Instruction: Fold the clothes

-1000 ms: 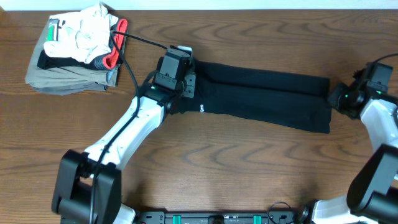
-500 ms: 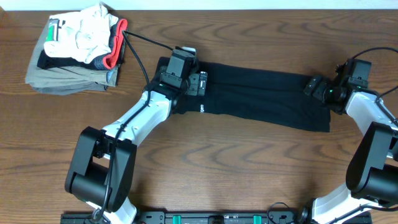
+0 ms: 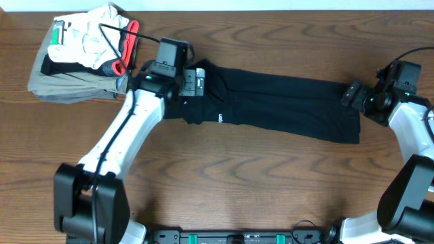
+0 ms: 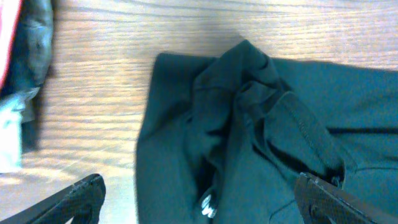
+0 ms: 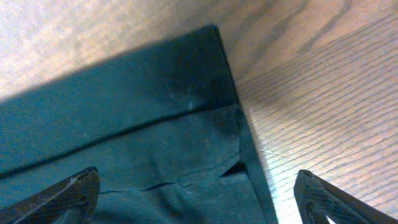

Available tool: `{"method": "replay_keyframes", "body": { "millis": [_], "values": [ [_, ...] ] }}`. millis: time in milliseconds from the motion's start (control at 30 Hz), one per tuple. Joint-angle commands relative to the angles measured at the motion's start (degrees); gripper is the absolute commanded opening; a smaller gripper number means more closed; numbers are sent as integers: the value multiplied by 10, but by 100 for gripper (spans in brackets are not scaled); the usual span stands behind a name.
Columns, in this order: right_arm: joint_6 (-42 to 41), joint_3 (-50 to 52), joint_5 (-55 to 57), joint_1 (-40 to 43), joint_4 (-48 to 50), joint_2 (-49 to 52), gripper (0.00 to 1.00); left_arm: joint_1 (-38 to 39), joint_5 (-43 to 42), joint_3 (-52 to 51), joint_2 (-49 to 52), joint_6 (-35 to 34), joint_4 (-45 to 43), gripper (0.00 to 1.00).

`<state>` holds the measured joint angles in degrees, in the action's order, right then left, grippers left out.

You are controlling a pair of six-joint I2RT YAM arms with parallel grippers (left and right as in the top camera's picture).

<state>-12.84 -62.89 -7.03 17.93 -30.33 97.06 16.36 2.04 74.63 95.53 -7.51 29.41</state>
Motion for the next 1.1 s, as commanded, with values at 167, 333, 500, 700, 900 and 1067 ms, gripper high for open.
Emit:
{"method": "replay_keyframes", "body": {
  "millis": [167, 333, 500, 700, 900, 1067],
  "values": [
    [78, -4, 12, 3, 8, 54, 88, -40, 10, 7, -8, -1, 66, 98],
    [83, -4, 41, -4, 23, 85, 80, -58, 10, 7, -8, -1, 74, 98],
    [87, -4, 45, -4, 34, 124, 66, -63, 10, 7, -8, -1, 79, 98],
    [75, -4, 39, -8, 18, 146, 46, -63, 10, 7, -8, -1, 84, 98],
    [47, -4, 31, -2, 3, 146, 8, -63, 10, 7, -8, -1, 90, 98],
    [48, -8, 8, 35, 18, 146, 1, -63, 10, 7, -8, -1, 90, 98]
  ]
}}
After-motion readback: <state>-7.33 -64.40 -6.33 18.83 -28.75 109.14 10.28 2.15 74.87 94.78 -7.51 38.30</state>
